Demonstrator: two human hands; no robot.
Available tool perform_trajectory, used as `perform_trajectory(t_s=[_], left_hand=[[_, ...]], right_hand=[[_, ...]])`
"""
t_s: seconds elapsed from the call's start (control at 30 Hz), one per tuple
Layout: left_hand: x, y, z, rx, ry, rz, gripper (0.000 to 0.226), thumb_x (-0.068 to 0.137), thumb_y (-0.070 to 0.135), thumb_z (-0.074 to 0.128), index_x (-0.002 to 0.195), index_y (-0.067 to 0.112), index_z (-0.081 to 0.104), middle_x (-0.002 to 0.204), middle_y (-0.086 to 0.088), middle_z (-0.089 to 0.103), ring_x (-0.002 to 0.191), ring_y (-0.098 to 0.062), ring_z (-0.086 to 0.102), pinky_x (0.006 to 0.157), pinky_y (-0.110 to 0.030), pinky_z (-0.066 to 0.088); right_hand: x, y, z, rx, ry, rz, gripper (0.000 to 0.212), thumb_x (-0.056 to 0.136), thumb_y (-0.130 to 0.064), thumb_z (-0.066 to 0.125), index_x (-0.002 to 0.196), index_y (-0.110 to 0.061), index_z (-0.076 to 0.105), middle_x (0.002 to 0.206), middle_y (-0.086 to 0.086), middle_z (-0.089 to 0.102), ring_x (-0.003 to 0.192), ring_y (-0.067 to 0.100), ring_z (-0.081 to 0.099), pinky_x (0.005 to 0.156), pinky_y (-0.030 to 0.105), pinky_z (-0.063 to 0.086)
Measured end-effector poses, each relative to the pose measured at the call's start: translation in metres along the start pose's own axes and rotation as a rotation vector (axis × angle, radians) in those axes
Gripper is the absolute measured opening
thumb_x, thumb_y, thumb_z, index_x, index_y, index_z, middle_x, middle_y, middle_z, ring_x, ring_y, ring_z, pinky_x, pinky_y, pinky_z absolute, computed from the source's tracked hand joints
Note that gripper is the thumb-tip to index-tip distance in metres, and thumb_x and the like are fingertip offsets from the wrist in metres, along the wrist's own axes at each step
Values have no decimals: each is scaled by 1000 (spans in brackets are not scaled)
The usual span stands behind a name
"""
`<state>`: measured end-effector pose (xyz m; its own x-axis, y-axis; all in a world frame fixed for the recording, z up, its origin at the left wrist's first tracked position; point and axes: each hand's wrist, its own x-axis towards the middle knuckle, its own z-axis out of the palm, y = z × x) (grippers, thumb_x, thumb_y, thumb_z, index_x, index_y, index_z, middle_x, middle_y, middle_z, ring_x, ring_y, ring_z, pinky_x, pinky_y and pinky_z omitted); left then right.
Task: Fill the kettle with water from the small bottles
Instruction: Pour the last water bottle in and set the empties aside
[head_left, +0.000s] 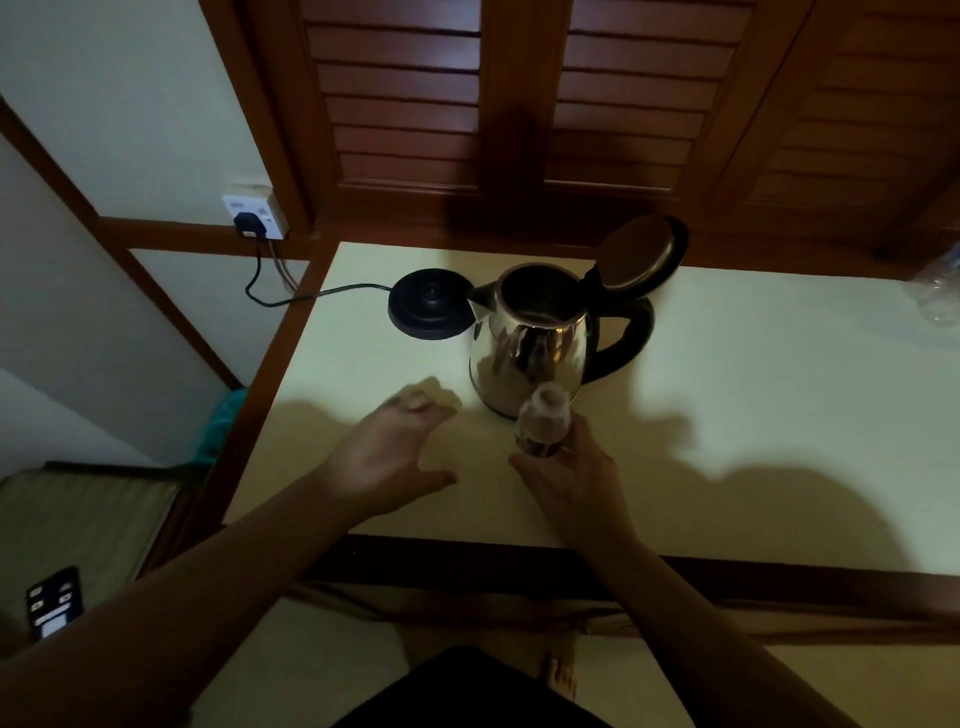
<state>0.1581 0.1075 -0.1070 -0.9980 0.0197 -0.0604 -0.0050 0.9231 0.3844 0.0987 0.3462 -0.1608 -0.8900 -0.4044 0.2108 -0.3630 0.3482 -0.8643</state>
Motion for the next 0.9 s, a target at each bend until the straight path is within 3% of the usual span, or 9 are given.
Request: perform_trajectory(t_s=[0.07,0.2,0.33,0.43,0.57,0.67,0.73,0.8,0.9], left_hand=[[-3,-8,6,48,-65,-61,65,83,53,75,140,24,59,135,4,54,125,-16,52,101,-24,43],[-5,-11,13,-6,-65,-48,47,89,42,74,127,16,68,118,0,61,101,-13,57,81,-15,36],[-3,9,-10,-295,251,74,29,87,32,79,111,14,76,98,0,69,82,-10,62,76,-30,54],[3,41,-36,-399,392,218,24,91,24,76,113,13,76,103,1,68,88,-8,62,77,-16,48],[22,66,-45,-273,332,373,37,91,30,73,121,8,73,110,-6,67,93,-8,61,81,-10,44],[37,76,-48,-164,207,382,40,91,34,67,120,8,73,114,-11,67,101,-22,65,87,-27,47],[42,82,-49,-138,153,402,37,93,34,69,119,9,73,116,-9,65,102,-20,62,88,-32,47],[45,85,-50,-115,124,415,34,93,36,70,117,13,73,114,-5,63,100,-12,55,85,-27,42],[47,89,-53,-70,111,421,30,95,40,67,112,17,74,111,-1,60,99,-5,45,81,-17,29]], right_hand=[[0,3,-1,-9,10,38,53,90,-33,85,129,-37,50,118,-21,67,110,6,70,91,24,59],[0,3,1,-6,10,50,56,89,-32,86,134,-32,51,119,-19,67,112,6,68,91,15,55],[-1,7,2,-5,26,54,60,89,-33,86,139,-25,54,127,-10,70,117,14,71,96,34,60],[-1,4,1,35,34,57,58,88,-30,87,134,-36,53,124,-16,71,116,9,71,96,26,59],[-2,2,2,57,41,55,59,87,-31,87,134,-39,51,119,-21,70,112,2,72,91,14,56],[0,3,2,47,38,61,56,88,-32,87,134,-35,55,119,-18,71,109,0,70,87,9,53],[0,5,2,43,42,52,56,88,-33,87,135,-29,57,121,-16,72,108,-3,69,87,8,51],[0,8,3,35,43,50,56,88,-35,87,135,-28,58,121,-18,71,108,-10,67,88,9,51],[0,11,4,29,60,39,58,87,-35,88,137,-24,59,121,-15,73,109,-4,69,90,16,56]])
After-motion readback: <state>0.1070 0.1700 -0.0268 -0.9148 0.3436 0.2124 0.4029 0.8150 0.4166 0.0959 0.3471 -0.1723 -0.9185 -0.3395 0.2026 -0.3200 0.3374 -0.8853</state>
